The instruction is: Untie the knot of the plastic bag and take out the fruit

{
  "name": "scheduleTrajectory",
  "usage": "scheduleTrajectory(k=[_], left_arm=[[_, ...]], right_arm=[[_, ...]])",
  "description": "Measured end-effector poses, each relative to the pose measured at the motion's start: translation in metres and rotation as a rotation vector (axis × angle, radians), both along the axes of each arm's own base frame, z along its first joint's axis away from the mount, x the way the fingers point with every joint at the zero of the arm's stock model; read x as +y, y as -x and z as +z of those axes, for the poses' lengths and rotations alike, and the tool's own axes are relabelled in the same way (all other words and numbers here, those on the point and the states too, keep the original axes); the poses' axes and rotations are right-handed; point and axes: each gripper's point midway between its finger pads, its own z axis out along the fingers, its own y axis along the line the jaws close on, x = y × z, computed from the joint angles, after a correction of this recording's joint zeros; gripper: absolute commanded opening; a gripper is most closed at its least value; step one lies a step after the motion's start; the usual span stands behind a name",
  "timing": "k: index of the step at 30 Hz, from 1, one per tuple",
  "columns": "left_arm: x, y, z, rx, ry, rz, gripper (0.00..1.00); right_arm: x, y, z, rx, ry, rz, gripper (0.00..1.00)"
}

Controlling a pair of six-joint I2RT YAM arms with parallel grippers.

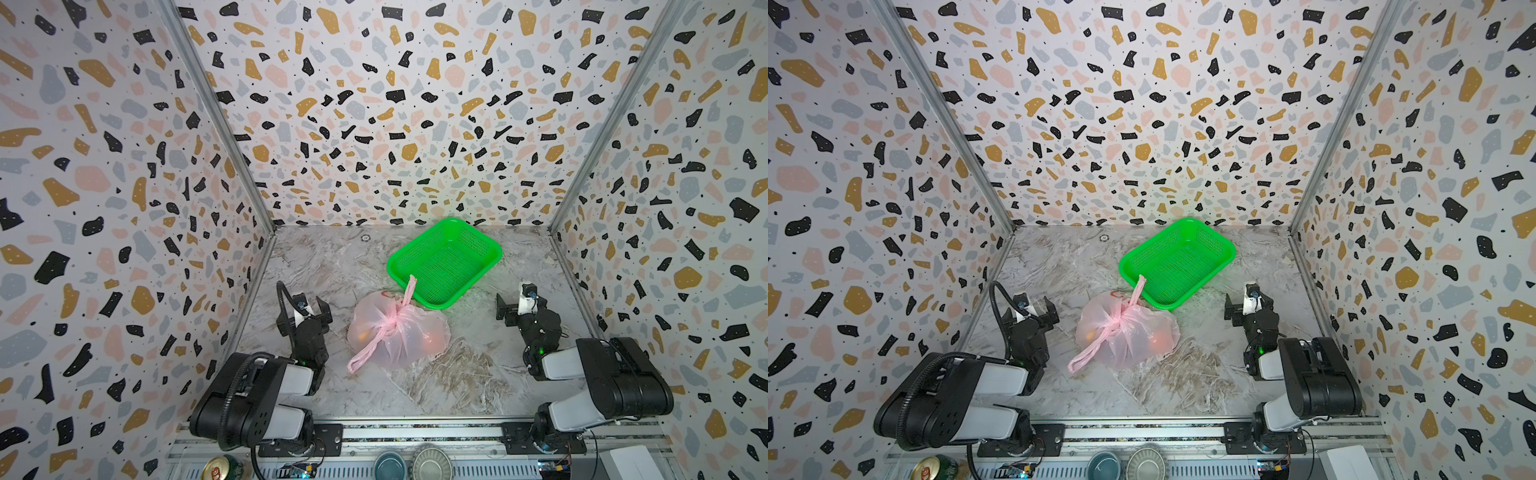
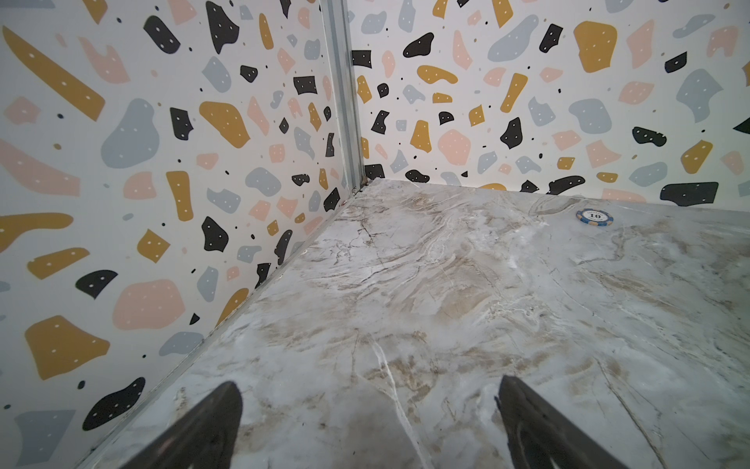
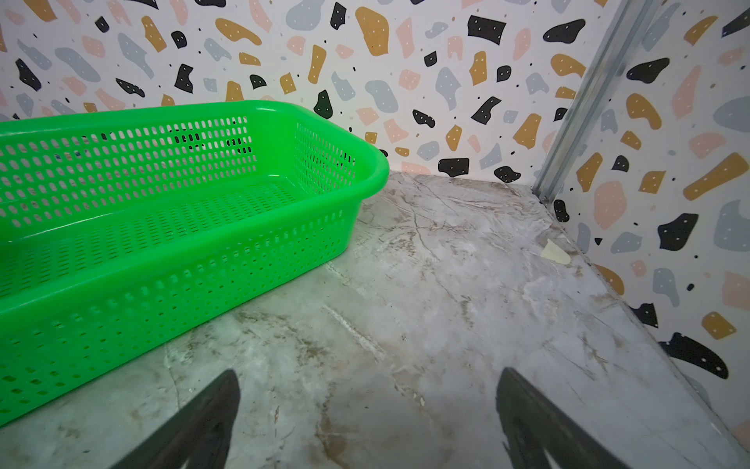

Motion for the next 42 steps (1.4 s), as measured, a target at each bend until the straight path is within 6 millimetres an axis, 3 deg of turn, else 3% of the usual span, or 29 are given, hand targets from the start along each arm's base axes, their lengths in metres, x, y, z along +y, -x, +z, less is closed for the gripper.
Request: scheduleTrajectory(k=[21,24,29,32,37,40,42], left_arm=[[0.000,-0.003,0.002,0.018,-0.003,0.004,0.99],[-0.004,-0.020,0.027,0.005,0.003,-0.001,1.00],[-0.012,-0.038,0.071,-0.038,0.038,-0.028,1.00],[-0.019,-0.044,0.078,-0.026,0.078,-0.062,1.00],[-0.038,-0.051,0.076,0.039,0.152,-0.127,1.00],[-0.053,-0.052,0.075,0.081,0.171,-0.167,1.00],[-0.064,-0.053,0.076,0.100,0.180,-0.197,1.00]], right_arm=[[0.000,0.000,-0.001,0.008,0.002,-0.006,0.99],[-0.003,-0.010,0.003,0.056,-0.001,-0.035,0.99],[-0.005,-0.050,0.047,0.090,-0.063,-0.137,0.99],[0.014,-0.065,0.065,0.154,-0.098,-0.157,0.99],[0.090,-0.090,0.092,0.313,-0.130,-0.076,0.99],[0.123,-0.086,0.089,0.426,-0.138,-0.041,1.00],[0.134,-0.078,0.078,0.520,-0.129,-0.037,0.97]])
